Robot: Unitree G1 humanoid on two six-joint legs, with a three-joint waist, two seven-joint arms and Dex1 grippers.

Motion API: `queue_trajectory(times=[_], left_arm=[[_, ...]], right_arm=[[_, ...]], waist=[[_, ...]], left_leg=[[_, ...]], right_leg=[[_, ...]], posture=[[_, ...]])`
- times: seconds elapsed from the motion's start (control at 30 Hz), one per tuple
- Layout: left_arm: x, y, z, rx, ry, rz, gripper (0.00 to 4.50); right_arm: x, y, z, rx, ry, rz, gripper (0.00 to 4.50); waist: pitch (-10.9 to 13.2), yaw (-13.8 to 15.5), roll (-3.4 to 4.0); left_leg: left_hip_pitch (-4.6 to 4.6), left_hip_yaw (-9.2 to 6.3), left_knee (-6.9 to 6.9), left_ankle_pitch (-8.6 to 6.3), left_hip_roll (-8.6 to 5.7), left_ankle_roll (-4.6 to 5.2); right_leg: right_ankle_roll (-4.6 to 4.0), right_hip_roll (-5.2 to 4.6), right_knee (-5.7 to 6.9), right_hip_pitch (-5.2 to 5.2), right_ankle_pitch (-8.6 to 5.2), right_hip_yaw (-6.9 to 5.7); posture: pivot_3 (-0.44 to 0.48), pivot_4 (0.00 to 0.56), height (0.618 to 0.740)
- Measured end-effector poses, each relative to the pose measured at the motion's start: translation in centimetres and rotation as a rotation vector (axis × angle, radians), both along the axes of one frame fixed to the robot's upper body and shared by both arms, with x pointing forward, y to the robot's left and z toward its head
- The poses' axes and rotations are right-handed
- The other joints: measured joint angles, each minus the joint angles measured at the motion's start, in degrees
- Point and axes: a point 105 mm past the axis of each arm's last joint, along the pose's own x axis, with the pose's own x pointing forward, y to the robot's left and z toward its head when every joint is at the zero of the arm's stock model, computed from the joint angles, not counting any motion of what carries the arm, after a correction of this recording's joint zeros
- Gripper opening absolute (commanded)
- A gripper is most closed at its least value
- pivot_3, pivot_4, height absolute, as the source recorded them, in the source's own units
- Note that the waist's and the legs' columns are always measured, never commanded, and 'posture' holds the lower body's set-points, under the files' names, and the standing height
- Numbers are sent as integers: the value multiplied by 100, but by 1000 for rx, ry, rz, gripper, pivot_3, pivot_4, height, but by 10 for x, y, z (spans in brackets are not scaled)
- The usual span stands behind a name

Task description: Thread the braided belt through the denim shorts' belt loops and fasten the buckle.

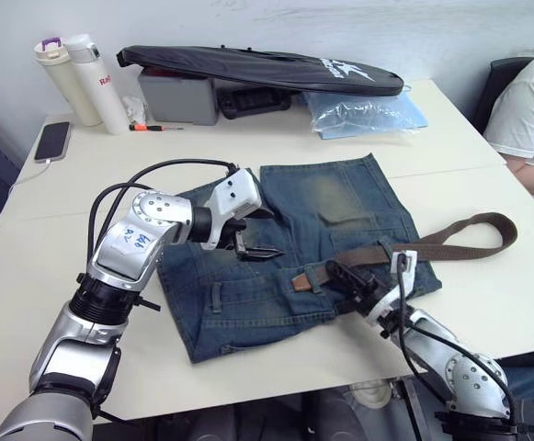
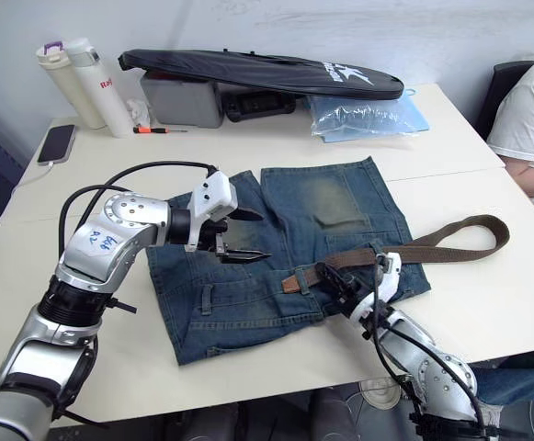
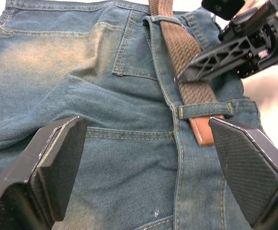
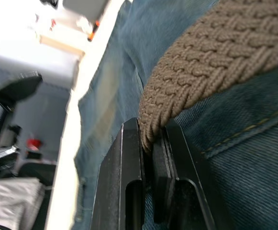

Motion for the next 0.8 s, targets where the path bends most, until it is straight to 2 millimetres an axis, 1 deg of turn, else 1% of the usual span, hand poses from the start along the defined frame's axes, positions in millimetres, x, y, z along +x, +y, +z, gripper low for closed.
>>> queue_trajectory(times=[0.1, 0.17, 0.23, 0.27, 0.3, 0.33, 0.37, 0.4, 0.5, 0.53, 0.6, 0.63, 0.73, 0.8], left_arm=[[0, 0, 0, -1, 0, -1, 4500], [0, -2, -1, -1, 2, -5, 4500], [0, -2, -1, -1, 0, -7, 4500], [-1, -2, 0, -3, -3, -9, 4500], [-1, -3, 0, -3, -4, -10, 4500], [0, -3, 0, -3, -4, -9, 4500], [0, -3, 0, -4, -4, -10, 4500], [0, -3, 0, -5, -5, -11, 4500], [0, -4, 0, -6, -10, -14, 4500], [0, -4, 0, -6, -10, -15, 4500], [0, -4, 0, -6, -10, -15, 4500], [0, -4, 0, -6, -12, -15, 4500], [0, -5, 1, -7, -18, -19, 4500], [0, -5, 2, -7, -23, -21, 4500]], right_arm=[[0, 17, 1, -56, -7, 57, 42], [-1, 22, 0, -74, -8, 78, 42], [-1, 21, 0, -78, -4, 73, 846], [-2, 18, -1, -77, 6, 67, 996], [-3, 17, -2, -74, 13, 65, 1498], [-4, 16, -3, -71, 17, 63, 1683], [-5, 13, -1, -55, 21, 54, 2261], [-7, 8, 2, -39, 23, 34, 2570], [-7, -4, 6, 19, 47, -18, 2570], [-8, -12, 7, 50, 66, -54, 2570], [-8, -22, 9, 72, 75, -94, 2570], [-7, -33, 13, 88, 80, -141, 2570], [-7, -49, 26, 123, 58, -203, 2570], [-6, -52, 28, 135, 57, -214, 2570]], waist=[[0, -6, 1], [0, 6, 1], [0, 24, 0], [0, 32, 0], [0, 38, 0], [0, 40, 0], [0, 44, 0], [0, 46, 0], [0, 77, 0], [0, 90, 0], [0, 93, 0], [1, 91, 2], [2, 87, 1], [2, 83, 1]], left_leg=[[-1, -2, 0, 2, 0, -1], [-2, -1, 0, 4, 0, -5], [-3, -1, 0, 4, 0, -5], [-3, -1, 0, 4, -1, -4], [-3, -1, 1, 4, -1, -4], [-4, -1, 1, 4, -2, -4], [-4, -1, 1, 4, -2, -4], [-5, 0, 2, 4, -4, -4], [-6, -5, 4, 4, -11, -5], [-10, -6, 4, 4, -15, -4], [-11, -6, 4, 4, -18, -5], [-13, -4, 4, 4, -21, -5], [-14, -4, 1, 4, -21, -4], [-13, -5, -1, 4, -19, -4]], right_leg=[[-1, 2, 13, -21, -1, 1], [-1, 1, 29, -24, -1, 2], [-1, 1, 32, -23, -1, 2], [-1, 0, 31, -23, -1, 2], [-1, -1, 31, -22, -1, 2], [-1, -1, 30, -22, -1, 2], [-1, -2, 28, -22, -1, 2], [-1, -4, 15, -22, -1, 2], [-1, -9, 6, -18, 0, 2], [0, -13, 3, -18, 0, 2], [0, -15, 1, -18, 0, 2], [2, -19, -1, -18, 1, 3], [3, -17, -5, -18, 2, 3], [3, -14, -5, -19, 2, 2]], posture=[[0, 150, 740], [0, 150, 740], [0, 150, 740], [0, 150, 740], [0, 150, 740], [0, 150, 740], [0, 150, 740], [0, 150, 740], [0, 150, 740], [0, 150, 740], [0, 150, 740], [0, 150, 740], [0, 150, 740], [0, 150, 740]])
